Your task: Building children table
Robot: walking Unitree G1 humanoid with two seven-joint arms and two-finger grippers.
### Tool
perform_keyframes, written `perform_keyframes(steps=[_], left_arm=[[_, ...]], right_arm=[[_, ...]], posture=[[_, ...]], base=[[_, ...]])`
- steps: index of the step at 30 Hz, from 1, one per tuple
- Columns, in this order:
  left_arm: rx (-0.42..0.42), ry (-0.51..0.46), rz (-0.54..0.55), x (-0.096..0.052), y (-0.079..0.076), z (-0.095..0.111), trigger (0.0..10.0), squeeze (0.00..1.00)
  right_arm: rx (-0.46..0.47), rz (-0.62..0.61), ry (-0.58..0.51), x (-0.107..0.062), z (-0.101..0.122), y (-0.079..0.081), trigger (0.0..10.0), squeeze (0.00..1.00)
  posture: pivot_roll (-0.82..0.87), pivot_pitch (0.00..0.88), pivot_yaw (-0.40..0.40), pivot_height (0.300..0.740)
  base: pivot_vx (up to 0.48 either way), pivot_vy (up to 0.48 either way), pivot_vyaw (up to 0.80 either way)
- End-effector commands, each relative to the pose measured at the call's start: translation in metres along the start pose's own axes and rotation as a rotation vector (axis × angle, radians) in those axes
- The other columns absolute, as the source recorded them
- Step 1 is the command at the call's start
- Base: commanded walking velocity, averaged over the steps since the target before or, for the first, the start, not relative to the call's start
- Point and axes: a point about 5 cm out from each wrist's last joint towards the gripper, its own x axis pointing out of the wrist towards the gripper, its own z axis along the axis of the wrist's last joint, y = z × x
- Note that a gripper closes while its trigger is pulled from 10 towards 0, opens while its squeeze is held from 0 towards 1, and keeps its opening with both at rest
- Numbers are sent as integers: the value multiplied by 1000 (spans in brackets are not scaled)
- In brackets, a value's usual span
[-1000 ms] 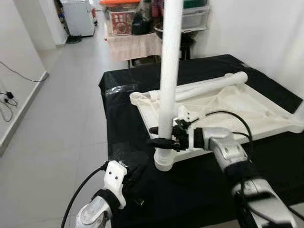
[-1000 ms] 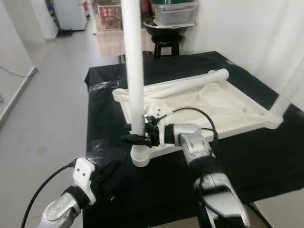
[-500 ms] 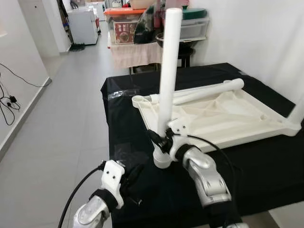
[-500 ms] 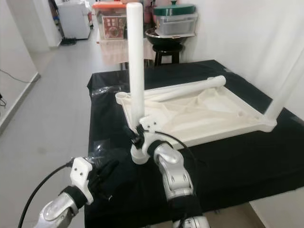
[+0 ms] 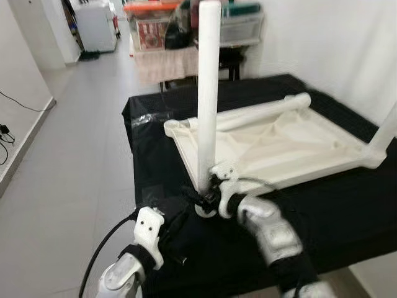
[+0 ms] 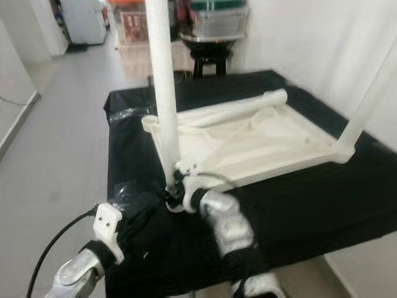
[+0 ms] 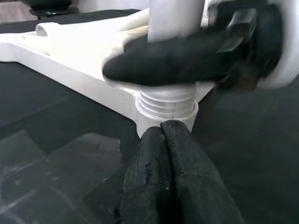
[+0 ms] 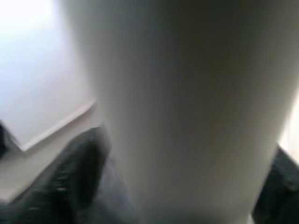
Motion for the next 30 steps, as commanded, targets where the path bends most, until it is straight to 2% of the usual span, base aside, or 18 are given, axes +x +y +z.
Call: perform_keyframes(steps=[1,4,5,6,7,9,12,13,15,16,24,25,27,30], left_arm=[[-4,18,3,0,2,-3,10000,0],[-5,17,3,0,1,-3,10000,0],[-4,17,3,0,1,-3,10000,0],[-4,17,3,0,1,-3,10000,0],[-3,17,5,0,1,-3,10000,0],[-3,17,5,0,1,-3,10000,0],[-1,17,9,0,0,-3,10000,0],[1,17,11,0,0,-3,10000,0],[1,17,11,0,0,-3,10000,0],[3,17,13,0,0,-3,10000,0],[-1,17,11,-1,-1,-2,10000,0],[-2,17,10,-1,-1,-2,10000,0],[-6,17,8,-2,-2,-2,10000,0],[-6,17,8,-2,-2,-2,10000,0]], right_arm=[[-51,174,-67,1,22,-4,10000,1000],[-74,226,-72,-1,27,-8,10000,1000],[-83,288,-69,-3,32,-12,10000,43],[-83,288,-69,-3,32,-12,10000,43],[-83,339,-54,-4,34,-15,10000,0],[-83,339,-54,-4,34,-15,10000,0],[-72,405,-21,-3,37,-22,10000,0],[-56,426,-14,-2,38,-25,9569,0],[-56,426,-14,-2,38,-25,9569,0],[-38,436,-12,-2,38,-27,0,0],[-8,355,-18,-11,26,-37,0,0],[-6,334,-17,-14,24,-38,0,0],[21,205,3,-19,8,-35,0,0],[21,205,3,-19,8,-35,0,0]], posture=[[-29,0,-1,740],[-29,0,-1,740],[-24,0,-5,740],[-24,0,-5,740],[-19,0,-9,740],[-19,0,-9,740],[-6,0,-19,740],[-1,0,-22,740],[-1,0,-22,740],[0,0,-23,740],[-12,0,-14,740],[-12,0,-14,740],[-27,0,-11,740],[-27,0,-11,740]], base=[[0,0,0],[0,0,0],[0,0,0],[0,0,0],[0,0,0],[0,0,0],[0,0,0],[0,0,0],[0,0,0],[0,0,0],[0,0,0],[0,0,0],[0,0,0],[0,0,0]])
